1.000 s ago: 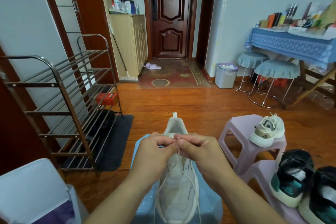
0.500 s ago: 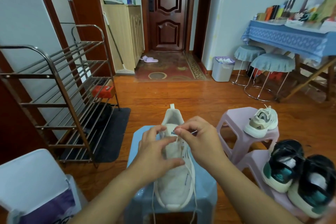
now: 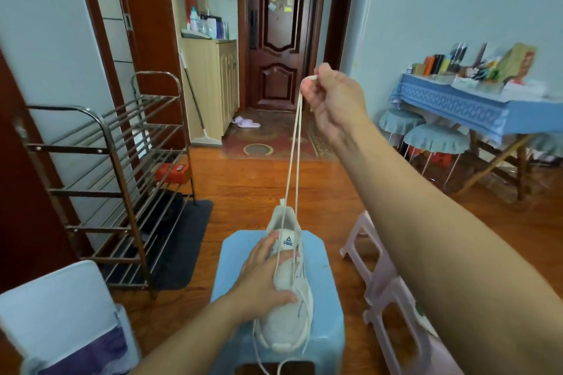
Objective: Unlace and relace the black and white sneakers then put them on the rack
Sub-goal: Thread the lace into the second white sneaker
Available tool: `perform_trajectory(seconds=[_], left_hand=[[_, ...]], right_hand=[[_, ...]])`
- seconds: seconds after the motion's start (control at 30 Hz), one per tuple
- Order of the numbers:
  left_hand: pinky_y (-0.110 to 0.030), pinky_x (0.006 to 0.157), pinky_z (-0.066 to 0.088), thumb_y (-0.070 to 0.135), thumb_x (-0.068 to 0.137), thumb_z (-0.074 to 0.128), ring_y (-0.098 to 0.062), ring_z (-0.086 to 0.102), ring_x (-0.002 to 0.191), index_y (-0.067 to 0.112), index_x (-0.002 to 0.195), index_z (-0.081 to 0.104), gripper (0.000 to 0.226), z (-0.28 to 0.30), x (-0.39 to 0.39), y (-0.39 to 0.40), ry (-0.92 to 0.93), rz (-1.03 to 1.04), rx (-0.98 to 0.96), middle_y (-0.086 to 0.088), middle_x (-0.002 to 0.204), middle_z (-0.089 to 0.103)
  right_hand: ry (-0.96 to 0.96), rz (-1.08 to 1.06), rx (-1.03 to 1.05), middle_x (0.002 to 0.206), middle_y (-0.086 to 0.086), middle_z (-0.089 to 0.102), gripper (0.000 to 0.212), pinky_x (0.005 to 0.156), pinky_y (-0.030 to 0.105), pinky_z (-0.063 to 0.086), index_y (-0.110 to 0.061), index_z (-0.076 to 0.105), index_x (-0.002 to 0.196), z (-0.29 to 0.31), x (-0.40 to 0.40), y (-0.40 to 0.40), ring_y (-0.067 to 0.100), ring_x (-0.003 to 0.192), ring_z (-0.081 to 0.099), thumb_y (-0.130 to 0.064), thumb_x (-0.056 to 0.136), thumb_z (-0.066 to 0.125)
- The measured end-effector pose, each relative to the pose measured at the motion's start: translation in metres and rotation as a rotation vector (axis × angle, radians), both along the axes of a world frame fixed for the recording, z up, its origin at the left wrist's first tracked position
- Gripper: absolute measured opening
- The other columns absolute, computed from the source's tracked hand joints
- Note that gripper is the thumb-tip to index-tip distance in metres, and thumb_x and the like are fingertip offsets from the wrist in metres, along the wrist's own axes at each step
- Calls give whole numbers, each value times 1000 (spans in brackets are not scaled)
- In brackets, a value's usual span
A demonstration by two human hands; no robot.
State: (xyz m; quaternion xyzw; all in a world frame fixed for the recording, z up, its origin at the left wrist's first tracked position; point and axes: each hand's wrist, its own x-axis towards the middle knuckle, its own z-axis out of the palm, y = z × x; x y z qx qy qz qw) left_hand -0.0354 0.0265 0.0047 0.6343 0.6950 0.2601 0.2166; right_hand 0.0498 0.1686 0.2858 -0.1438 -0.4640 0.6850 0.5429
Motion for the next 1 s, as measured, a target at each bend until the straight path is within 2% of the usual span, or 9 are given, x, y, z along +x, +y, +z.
perform_trajectory(seconds=[0.13,0.2,0.47,0.57,0.67,0.77,0.83,0.93,1.0], left_hand=[[-31,118,31,43,90,75,-4,27,145,38,102,79,14,29,8,0,-465,48,-36,25,156,15],[-17,103,42,33,102,60,4,46,128,19,92,80,26,45,13,-2,-624,53,-36,23,149,32],[-27,104,39,45,101,45,-7,49,120,34,87,72,33,66,13,-12,-422,106,-7,10,129,47],[-28,78,43,35,106,44,-12,53,85,30,89,71,33,72,12,-13,-369,120,-69,3,101,55],[-28,70,41,31,105,46,-14,50,72,26,86,72,32,75,11,-9,-433,176,-117,1,76,54],[-29,62,36,24,107,47,-16,45,62,21,83,70,33,72,12,-1,-518,235,-90,-1,64,50],[-32,61,33,23,107,47,-20,41,62,20,80,69,34,69,12,5,-563,245,-81,-3,62,46],[-33,64,32,23,105,49,-21,40,67,16,82,72,33,61,11,13,-556,204,-48,-7,68,46],[-32,63,34,25,105,51,-18,42,67,5,89,69,32,60,13,16,-506,173,-40,-8,73,50]], right_hand=[[-70,55,-63,79,10,60,14,78,27,60,2,62,96,-7,-12,11,9,65,65,-9,103,54],[-91,46,-102,81,11,61,13,80,29,61,4,62,99,-18,-15,21,10,69,65,-7,101,56],[-162,-24,-290,92,14,59,8,68,24,61,5,61,98,-57,-19,55,16,83,62,-3,99,59],[-188,-40,-295,98,14,59,12,75,28,62,6,62,104,-61,-20,64,17,89,64,-4,98,60],[-483,101,-178,116,13,60,38,89,34,60,8,54,130,-84,-13,57,22,101,68,-14,100,62],[-1028,-7,148,108,8,60,57,66,27,55,0,39,149,-126,14,36,20,82,66,-19,100,62],[-1163,26,208,83,7,61,32,58,26,47,-3,62,128,-160,46,14,16,65,56,-14,99,63],[-1175,416,169,60,-3,51,9,50,22,40,-12,74,101,-203,81,-32,9,53,46,-12,93,70],[-1112,416,190,55,-9,47,17,48,21,36,-22,69,78,-222,79,-55,8,50,43,-12,91,71]])
